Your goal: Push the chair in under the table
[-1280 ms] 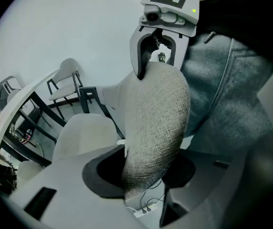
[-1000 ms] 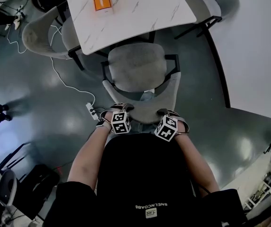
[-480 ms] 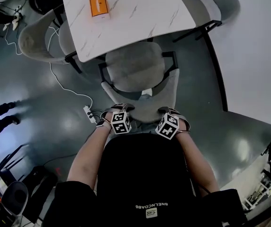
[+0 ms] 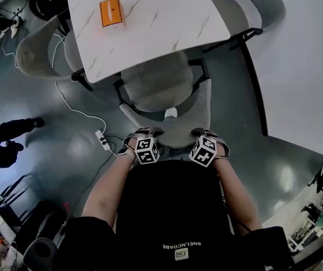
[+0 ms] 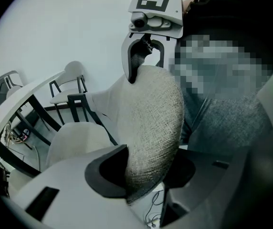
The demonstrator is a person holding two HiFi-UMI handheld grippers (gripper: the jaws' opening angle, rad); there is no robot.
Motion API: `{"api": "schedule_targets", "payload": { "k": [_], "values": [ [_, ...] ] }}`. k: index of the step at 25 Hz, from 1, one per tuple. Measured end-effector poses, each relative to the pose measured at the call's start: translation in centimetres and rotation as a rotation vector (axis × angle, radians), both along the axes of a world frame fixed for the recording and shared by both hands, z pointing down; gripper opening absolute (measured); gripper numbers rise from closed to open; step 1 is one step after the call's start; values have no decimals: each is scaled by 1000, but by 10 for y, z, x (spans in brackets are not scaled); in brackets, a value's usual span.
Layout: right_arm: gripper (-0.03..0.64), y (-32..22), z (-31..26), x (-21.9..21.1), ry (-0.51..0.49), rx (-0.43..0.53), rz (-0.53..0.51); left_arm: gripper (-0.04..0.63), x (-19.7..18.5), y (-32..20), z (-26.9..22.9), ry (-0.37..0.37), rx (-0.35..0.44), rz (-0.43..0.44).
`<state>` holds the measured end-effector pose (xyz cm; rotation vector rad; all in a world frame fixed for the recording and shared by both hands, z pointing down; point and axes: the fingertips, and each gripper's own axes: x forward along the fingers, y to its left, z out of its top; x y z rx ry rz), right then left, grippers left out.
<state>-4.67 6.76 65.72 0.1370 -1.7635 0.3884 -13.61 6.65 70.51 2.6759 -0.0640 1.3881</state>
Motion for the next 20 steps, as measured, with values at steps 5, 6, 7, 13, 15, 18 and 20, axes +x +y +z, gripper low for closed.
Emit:
{"api": "schedule_targets", "payload": {
  "k": [5,6,7,13,15,18,20],
  "values": [
    [281,-20,1,15,7,1,-19,166,16,-14,0,17,-20,-8],
    [281,-24,0,18,5,-3,-29,166,19,-16,0,16,-28,-4],
    [281,-26,0,19,1,-10,-40,165,21,-17,0,15,-38,4],
    [282,-33,-1,21,0,-27,-63,163,24,-23,-1,33,-52,24],
    [284,-33,1,22,3,-29,-66,163,25,-23,1,34,-51,20],
    [284,-33,4,22,4,-29,-70,163,25,-22,4,34,-45,15],
    [284,-32,4,22,3,-26,-69,163,24,-22,4,33,-40,15]
  ]
}}
